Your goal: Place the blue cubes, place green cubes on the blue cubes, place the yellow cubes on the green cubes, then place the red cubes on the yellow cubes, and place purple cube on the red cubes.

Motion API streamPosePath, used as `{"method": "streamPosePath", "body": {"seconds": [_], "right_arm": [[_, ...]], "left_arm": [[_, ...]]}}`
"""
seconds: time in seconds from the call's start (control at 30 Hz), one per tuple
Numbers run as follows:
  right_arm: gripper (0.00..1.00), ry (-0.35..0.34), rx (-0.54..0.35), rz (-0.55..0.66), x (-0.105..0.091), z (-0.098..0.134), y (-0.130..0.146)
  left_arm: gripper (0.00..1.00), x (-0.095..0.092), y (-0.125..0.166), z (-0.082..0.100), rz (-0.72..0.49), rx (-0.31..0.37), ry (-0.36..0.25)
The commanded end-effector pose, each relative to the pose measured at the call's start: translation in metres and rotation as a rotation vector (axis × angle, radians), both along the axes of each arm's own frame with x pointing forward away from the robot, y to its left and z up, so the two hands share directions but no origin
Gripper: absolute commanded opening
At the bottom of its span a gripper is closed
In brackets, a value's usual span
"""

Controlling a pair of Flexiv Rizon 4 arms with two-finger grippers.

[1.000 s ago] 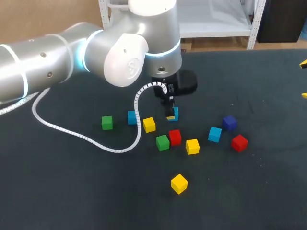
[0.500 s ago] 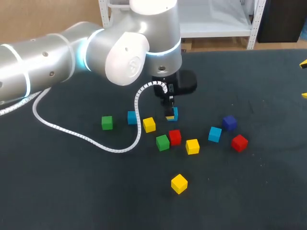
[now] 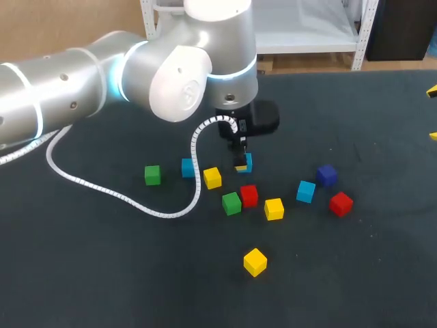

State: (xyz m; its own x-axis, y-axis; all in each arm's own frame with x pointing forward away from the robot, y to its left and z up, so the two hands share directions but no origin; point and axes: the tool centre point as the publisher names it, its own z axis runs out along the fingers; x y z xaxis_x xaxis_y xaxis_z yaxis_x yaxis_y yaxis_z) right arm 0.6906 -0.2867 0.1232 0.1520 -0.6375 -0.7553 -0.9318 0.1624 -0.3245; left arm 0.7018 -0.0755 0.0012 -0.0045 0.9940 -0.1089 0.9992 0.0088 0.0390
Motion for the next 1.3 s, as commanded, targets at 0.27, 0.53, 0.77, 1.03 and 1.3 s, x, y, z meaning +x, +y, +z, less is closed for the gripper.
{"method": "streamPosePath", "body": {"seconds": [0.27, 0.53, 0.77, 1.03, 1.3], "right_arm": [[1.00, -0.002, 0.000, -0.001, -0.0011, 0.0001, 0.0001], [1.00, -0.002, 0.000, -0.001, -0.0011, 0.0001, 0.0001], [1.00, -0.002, 0.000, -0.001, -0.0011, 0.0001, 0.0001], [1.00, -0.002, 0.000, -0.001, -0.0011, 0.0001, 0.0001], [1.00, -0.002, 0.000, -0.001, -0.0011, 0.0001, 0.0001]], "left_arm": [[0.22, 0.0031, -0.0004, 0.0002, 0.001, 0.007, 0.008], [0.23, 0.0050, 0.0003, 0.0002, 0.000, 0.007, 0.006], [0.31, 0.0045, -0.0004, -0.0010, -0.001, 0.008, 0.011], [0.47, 0.0045, 0.0000, -0.0009, 0.002, 0.011, 0.015], [0.46, 0.0057, 0.0010, -0.0017, 0.004, 0.012, 0.013]]}}
